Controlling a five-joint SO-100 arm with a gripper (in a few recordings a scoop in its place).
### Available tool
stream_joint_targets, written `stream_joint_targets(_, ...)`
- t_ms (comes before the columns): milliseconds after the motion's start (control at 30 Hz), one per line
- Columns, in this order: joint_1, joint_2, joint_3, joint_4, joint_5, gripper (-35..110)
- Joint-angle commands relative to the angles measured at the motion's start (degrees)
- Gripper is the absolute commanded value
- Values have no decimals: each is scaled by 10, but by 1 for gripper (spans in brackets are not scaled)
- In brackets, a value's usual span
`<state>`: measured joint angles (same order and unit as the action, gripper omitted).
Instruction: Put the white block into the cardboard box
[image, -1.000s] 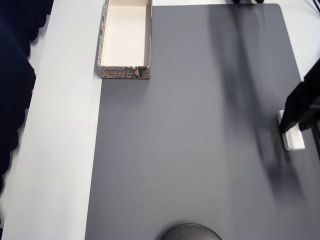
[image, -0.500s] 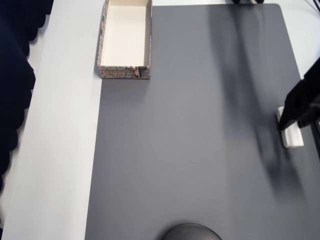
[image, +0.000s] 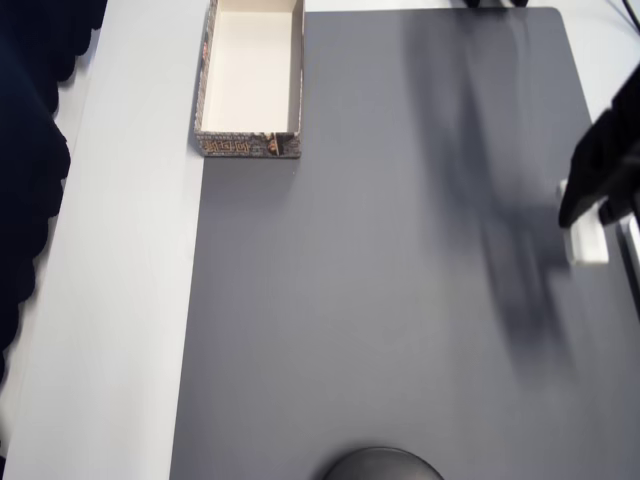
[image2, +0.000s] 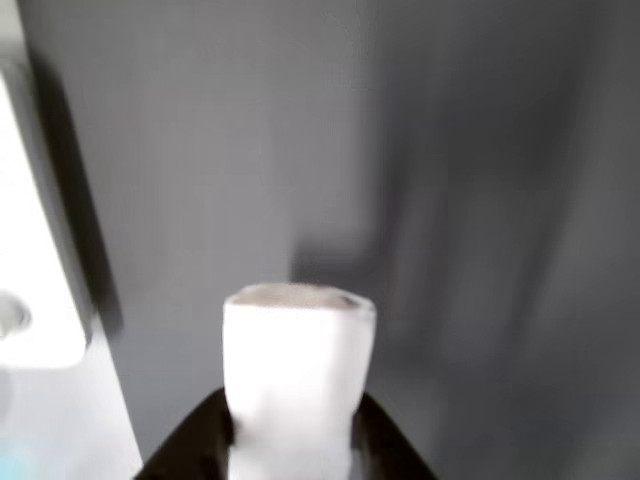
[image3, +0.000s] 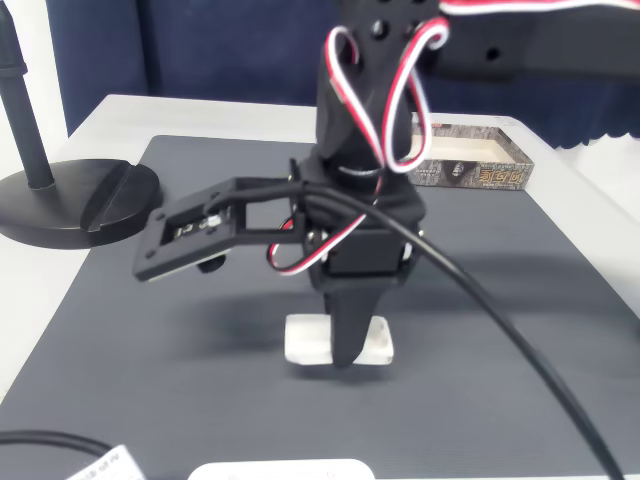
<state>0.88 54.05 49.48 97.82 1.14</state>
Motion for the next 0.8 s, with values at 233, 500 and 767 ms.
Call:
stream_joint_targets(233,33,127,25,9,12,-2)
stream_joint_targets(500,69,192,79,9,18,-2)
stream_joint_targets(767,104,227,127,8,31,-2)
